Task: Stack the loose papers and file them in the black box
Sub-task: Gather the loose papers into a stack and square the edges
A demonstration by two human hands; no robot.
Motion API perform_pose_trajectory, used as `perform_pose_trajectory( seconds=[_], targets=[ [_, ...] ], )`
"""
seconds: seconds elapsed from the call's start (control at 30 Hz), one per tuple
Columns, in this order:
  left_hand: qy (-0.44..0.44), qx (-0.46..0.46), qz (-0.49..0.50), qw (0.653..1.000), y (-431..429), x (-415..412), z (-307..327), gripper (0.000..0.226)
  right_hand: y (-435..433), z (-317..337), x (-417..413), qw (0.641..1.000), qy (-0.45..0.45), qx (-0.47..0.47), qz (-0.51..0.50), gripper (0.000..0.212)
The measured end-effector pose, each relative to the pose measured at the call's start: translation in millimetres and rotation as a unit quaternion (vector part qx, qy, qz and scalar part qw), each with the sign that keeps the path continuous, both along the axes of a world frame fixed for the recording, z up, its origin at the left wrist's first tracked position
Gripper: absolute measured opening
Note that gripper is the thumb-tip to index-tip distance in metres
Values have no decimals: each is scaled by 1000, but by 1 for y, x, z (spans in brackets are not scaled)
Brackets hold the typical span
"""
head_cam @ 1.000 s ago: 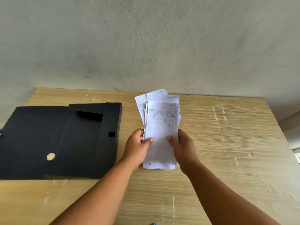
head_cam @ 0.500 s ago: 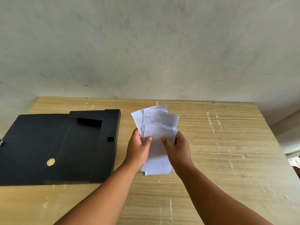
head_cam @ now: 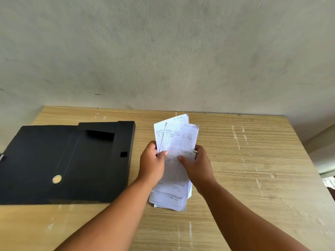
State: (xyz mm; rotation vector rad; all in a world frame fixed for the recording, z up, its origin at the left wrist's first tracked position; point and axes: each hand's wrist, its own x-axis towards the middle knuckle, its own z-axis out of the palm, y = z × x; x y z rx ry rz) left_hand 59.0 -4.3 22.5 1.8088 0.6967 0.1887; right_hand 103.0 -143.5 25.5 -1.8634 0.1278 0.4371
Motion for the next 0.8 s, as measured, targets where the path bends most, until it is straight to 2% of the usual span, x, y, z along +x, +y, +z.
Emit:
perform_pose_trajectory(
  seconds=[0.1,0.2,0.3,0.37,0.43,0.53,0.63,0.8],
  targets=[
    [-1,-49,2,999,4,0,1,16,-5,-4,3,999,-13,-27,36,20],
    [25,-127,-50,990,11,1,1,28,-6,-1,6,999,-33,7,15,12],
    [15,-80,-50,995,13,6,3,19,-1,6,11,998,-56,31,-9,10],
    [-4,-6,-13,1000,10,11,10,8,6,9,13,997,-69,25,1,11],
    [-28,24,27,999,6,17,17,7,13,11,13,995,-98,-5,33,9],
    [-62,19,54,996,-2,24,25,9,20,15,12,989,-140,-31,41,12],
    [-95,13,47,994,-8,27,29,13,23,19,10,987,-159,-9,10,10],
    [-86,-15,7,996,-10,13,6,25,16,8,-2,991,-134,9,0,15]
  ],
)
